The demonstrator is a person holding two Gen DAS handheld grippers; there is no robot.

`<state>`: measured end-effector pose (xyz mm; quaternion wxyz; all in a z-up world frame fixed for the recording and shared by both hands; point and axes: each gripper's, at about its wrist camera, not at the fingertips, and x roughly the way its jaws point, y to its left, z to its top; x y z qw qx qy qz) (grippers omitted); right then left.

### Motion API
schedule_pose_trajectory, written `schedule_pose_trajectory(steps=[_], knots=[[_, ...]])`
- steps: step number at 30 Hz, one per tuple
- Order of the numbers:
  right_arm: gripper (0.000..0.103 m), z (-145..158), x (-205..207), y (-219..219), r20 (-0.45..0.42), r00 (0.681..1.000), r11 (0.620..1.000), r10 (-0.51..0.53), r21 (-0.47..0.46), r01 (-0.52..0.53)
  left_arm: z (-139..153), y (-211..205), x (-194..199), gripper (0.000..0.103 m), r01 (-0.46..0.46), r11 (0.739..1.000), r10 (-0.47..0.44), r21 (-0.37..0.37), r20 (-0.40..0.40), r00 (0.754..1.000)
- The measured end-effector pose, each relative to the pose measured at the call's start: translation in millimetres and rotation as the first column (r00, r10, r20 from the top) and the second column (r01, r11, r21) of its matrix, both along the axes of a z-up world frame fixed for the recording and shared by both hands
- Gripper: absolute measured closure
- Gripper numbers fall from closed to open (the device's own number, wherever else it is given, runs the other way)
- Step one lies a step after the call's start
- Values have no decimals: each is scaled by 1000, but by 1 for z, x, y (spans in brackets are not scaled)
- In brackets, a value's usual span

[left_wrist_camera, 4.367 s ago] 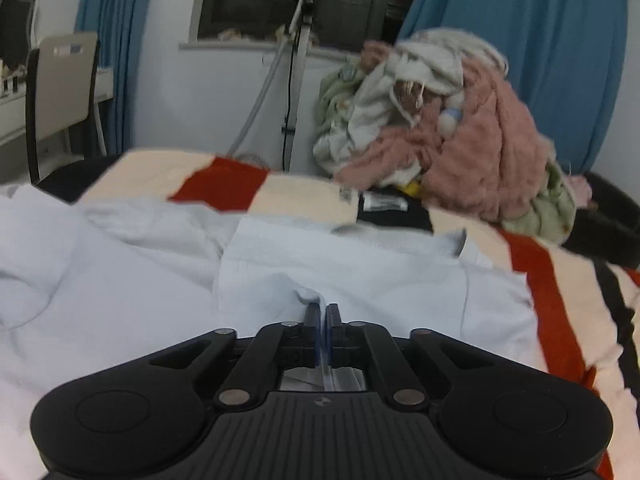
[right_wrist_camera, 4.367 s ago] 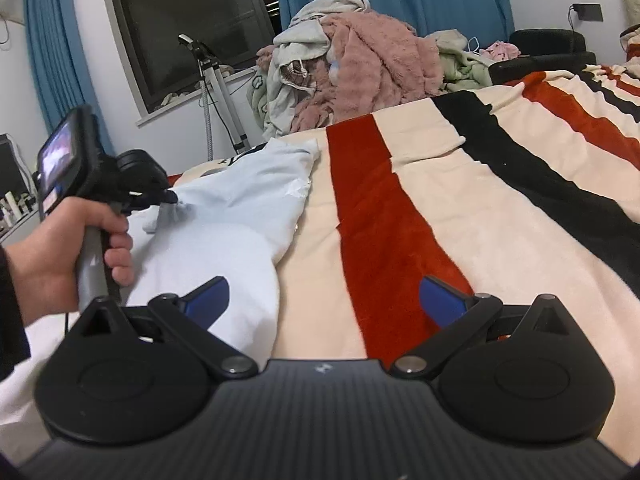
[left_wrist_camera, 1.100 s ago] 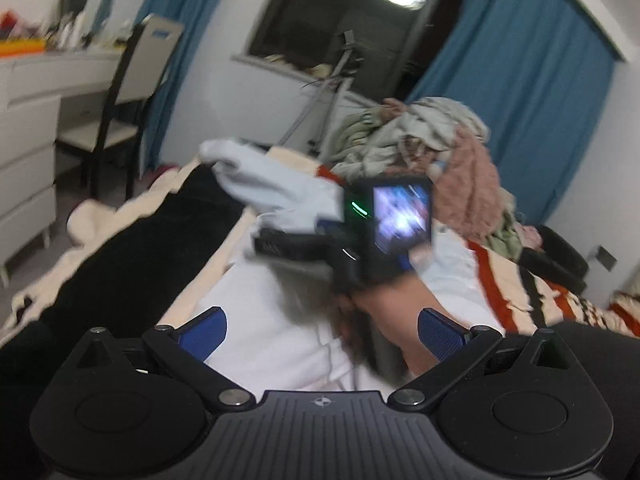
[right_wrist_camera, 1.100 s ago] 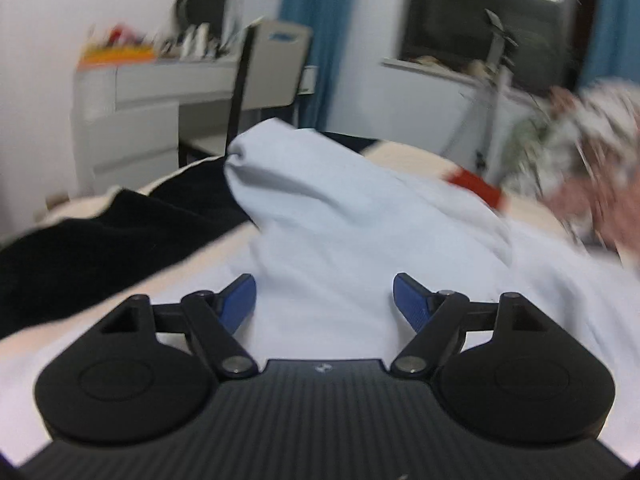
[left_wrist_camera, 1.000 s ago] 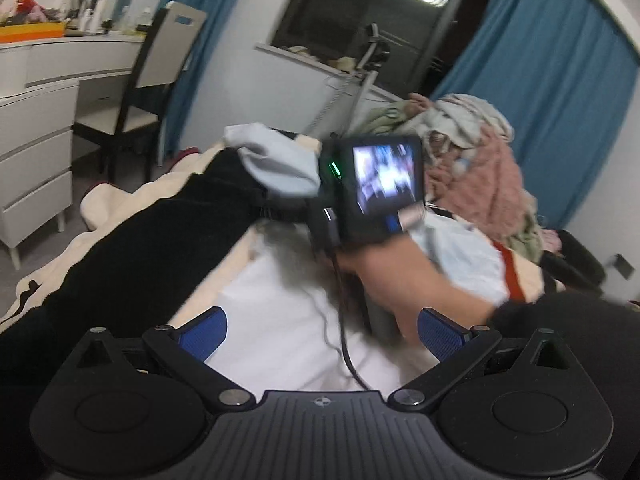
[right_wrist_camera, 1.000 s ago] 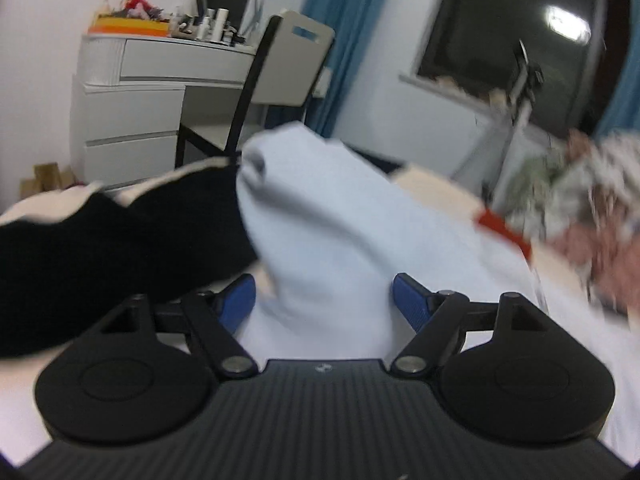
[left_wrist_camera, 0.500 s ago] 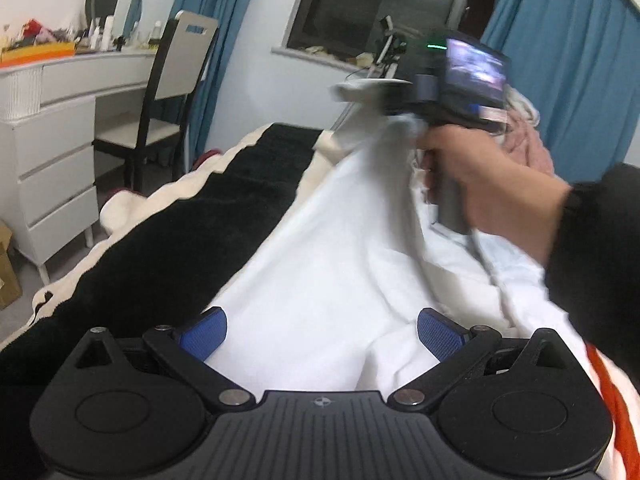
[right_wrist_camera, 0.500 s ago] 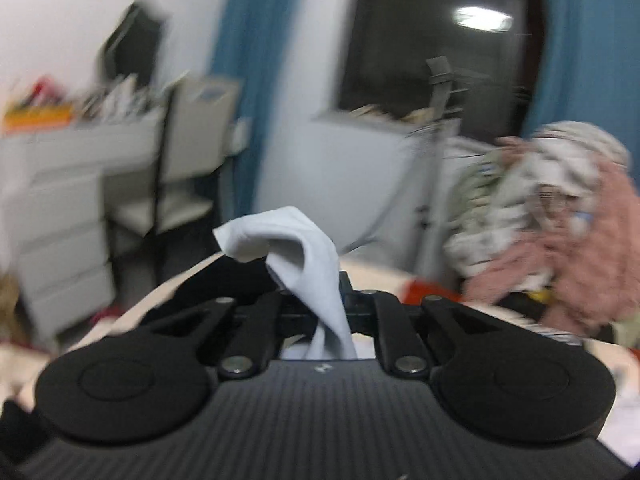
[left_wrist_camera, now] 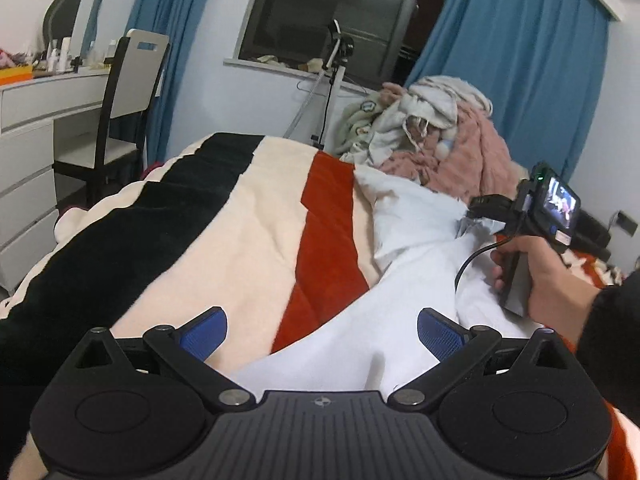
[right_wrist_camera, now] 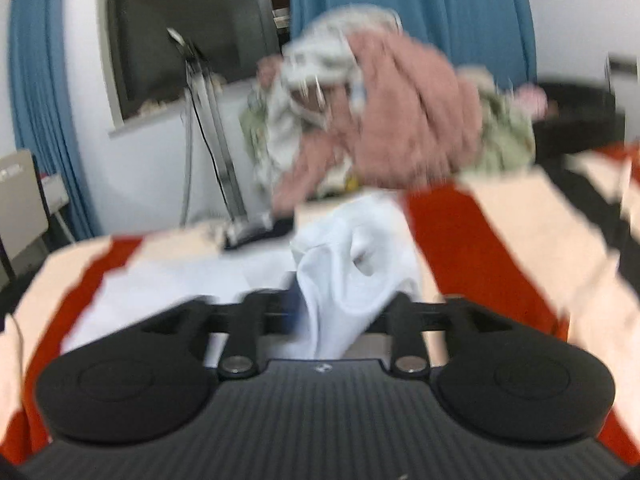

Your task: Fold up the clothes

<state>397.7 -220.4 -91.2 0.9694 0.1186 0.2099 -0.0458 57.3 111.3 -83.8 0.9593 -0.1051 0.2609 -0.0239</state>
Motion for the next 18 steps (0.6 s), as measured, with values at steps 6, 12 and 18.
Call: schedule_pose_trajectory(steps=[6, 12, 18], knots=[[8, 12, -42, 8, 37, 997, 996, 73, -58, -71, -7, -13, 7, 1, 0, 998, 1, 70, -16, 1000], [8, 53, -121, 4, 87, 990, 993, 112, -53, -108, -1, -20, -2, 1, 19, 995, -21, 94, 16, 1000], [8, 95, -231, -6, 118, 981, 988, 154, -51, -149, 12, -30, -19, 1, 67, 992, -72, 108, 42, 997]])
